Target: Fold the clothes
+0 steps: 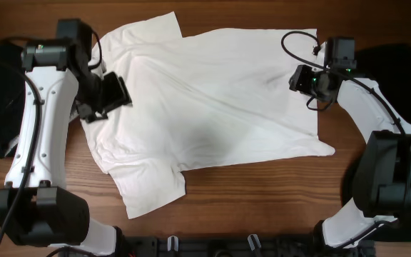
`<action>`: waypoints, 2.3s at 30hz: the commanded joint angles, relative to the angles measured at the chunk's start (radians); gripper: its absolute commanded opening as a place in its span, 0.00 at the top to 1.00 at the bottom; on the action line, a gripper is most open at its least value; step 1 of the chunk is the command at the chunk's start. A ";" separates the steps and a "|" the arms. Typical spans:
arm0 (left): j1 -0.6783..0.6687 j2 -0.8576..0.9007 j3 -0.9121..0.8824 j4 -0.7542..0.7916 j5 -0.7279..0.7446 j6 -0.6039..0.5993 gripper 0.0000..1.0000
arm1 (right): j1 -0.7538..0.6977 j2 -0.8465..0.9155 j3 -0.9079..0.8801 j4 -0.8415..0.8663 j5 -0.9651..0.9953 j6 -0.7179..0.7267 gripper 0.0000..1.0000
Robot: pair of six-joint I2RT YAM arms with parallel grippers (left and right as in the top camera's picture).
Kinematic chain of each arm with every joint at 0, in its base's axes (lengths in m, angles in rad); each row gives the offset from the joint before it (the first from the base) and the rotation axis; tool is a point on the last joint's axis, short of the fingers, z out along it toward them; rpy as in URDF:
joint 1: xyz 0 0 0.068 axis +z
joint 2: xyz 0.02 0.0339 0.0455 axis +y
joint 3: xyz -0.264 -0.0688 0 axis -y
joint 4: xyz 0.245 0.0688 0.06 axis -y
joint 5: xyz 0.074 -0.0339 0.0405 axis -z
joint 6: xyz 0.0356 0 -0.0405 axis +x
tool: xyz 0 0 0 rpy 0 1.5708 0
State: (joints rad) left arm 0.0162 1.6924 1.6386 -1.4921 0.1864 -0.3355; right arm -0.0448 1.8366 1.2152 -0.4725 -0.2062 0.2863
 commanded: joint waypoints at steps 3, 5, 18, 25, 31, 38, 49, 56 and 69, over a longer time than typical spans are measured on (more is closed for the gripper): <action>0.008 -0.056 -0.005 -0.075 -0.105 -0.095 0.37 | -0.005 0.018 0.047 -0.001 -0.108 -0.052 0.40; 0.008 -0.095 -0.008 -0.098 -0.136 -0.124 0.37 | -0.005 0.018 0.066 -0.016 -0.111 -0.051 0.40; 0.009 -0.394 -0.596 0.259 -0.108 -0.314 0.42 | 0.002 0.019 0.101 -0.049 -0.132 0.005 0.39; 0.010 -0.371 -0.919 0.599 0.000 -0.450 0.83 | 0.002 0.019 0.101 -0.060 -0.131 0.002 0.39; 0.014 -0.336 -1.064 0.786 -0.001 -0.557 0.92 | 0.002 0.019 0.101 -0.067 -0.131 0.002 0.39; 0.107 -0.264 -1.150 0.854 -0.024 -0.679 0.92 | 0.002 0.019 0.101 -0.076 -0.116 0.001 0.39; 0.418 -0.213 -1.146 0.846 0.011 -0.484 0.96 | 0.002 0.019 0.101 -0.097 -0.071 -0.029 0.36; 0.506 -0.214 -1.035 0.746 0.025 -0.317 0.89 | 0.002 0.019 0.101 -0.106 -0.086 -0.051 0.32; 0.505 -0.416 -0.729 0.443 0.011 -0.146 0.63 | 0.002 -0.127 0.101 -0.160 -0.161 -0.052 0.22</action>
State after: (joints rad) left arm 0.5159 1.3811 0.8261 -1.0080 0.2253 -0.5564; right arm -0.0448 1.8210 1.2984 -0.6266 -0.3374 0.2554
